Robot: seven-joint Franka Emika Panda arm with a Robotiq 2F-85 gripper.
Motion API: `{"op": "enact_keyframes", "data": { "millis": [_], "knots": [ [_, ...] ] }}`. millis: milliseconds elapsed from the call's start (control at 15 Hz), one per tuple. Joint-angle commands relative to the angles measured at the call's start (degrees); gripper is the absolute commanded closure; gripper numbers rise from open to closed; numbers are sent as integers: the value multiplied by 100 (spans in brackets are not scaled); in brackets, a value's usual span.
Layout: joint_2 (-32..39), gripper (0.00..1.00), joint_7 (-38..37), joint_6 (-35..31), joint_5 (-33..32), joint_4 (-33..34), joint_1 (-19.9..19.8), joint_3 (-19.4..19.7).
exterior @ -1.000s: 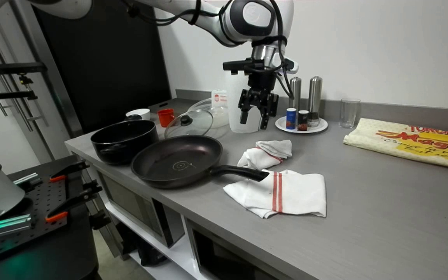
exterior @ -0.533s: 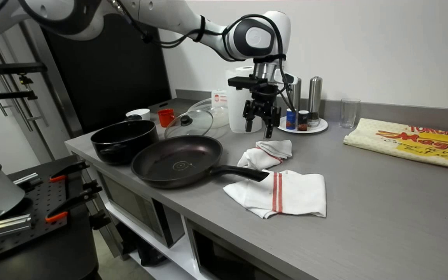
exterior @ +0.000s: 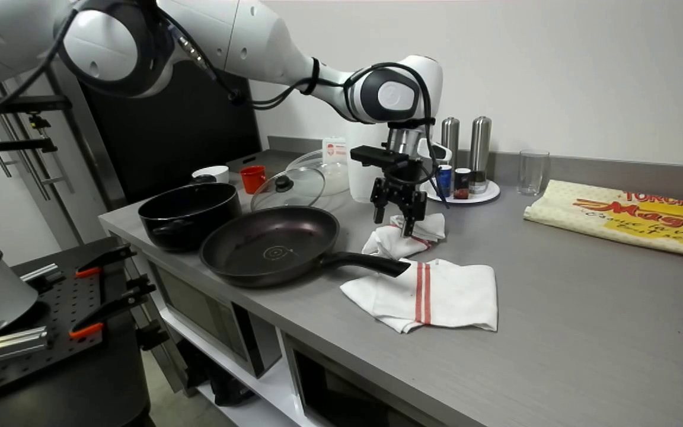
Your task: Use the towel to clean the pan
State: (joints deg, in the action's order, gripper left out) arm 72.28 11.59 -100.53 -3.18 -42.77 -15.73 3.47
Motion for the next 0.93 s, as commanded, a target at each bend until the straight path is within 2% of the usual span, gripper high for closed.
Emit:
{"op": "enact_keyframes", "data": {
  "millis": [0,67,133,200,867],
  "knots": [
    [280,0,114,35,77,444,-111,-66],
    [298,0,112,39,79,474,-128,-70],
    [312,8,114,36,87,505,-147,-77],
    [321,26,108,28,87,525,-157,-81],
    [287,99,116,25,102,599,-201,-209]
  ]
}}
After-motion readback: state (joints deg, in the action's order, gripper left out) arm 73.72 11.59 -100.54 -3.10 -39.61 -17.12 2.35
